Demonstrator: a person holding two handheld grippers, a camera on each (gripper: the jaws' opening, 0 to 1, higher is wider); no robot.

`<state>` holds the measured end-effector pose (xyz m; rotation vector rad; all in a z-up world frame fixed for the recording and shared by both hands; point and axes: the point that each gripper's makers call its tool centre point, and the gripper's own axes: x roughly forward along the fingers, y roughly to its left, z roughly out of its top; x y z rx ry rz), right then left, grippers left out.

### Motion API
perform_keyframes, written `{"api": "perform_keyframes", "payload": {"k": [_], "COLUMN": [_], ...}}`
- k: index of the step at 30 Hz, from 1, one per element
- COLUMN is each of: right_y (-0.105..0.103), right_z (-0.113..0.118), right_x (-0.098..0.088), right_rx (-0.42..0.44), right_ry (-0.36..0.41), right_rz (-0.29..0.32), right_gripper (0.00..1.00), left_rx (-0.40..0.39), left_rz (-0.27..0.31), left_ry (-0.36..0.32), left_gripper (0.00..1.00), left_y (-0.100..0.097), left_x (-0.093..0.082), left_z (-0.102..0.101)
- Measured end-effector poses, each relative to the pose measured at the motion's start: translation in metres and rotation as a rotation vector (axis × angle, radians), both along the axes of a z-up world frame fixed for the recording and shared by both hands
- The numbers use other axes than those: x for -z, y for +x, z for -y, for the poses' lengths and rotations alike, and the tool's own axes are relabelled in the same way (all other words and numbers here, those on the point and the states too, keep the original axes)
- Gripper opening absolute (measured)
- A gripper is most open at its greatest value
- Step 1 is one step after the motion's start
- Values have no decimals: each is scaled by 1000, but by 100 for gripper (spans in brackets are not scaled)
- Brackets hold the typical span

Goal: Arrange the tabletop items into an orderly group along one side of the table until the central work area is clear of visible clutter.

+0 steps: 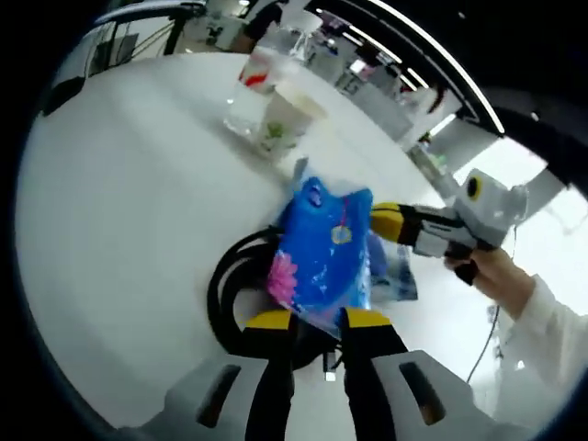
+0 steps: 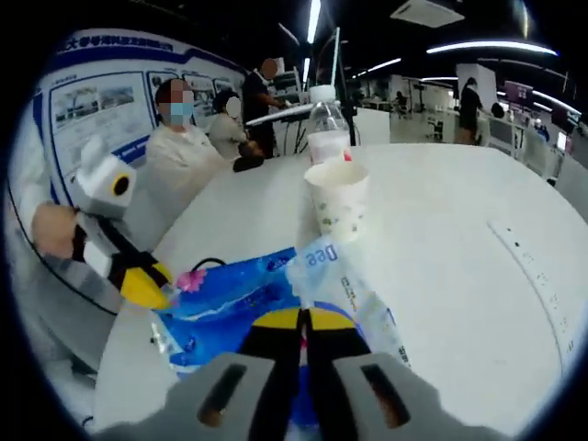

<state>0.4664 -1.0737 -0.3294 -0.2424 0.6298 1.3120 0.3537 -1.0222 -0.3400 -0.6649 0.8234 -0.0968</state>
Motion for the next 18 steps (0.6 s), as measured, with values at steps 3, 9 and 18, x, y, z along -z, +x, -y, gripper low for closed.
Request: {"api": "perform_keyframes", "payload": {"k": [3, 9, 18], "right_y": [-6, -24, -49], "right_z": [12, 33, 74], "right_x": [-3, -18, -32], "right_rx": [40, 135, 296], "right_ry": [7, 47, 75], "right_rz": [-24, -49, -81], "right_gripper": [0, 0, 0], "left_rx": [-29, 33, 145], "left_rz": [1, 34, 83], "left_ry": [-6, 75, 165], "left_gripper": [4, 1, 0], "left_y": [-1, 2, 18], "left_x": [-1, -10, -22], "left_z": [-7, -13, 2]}}
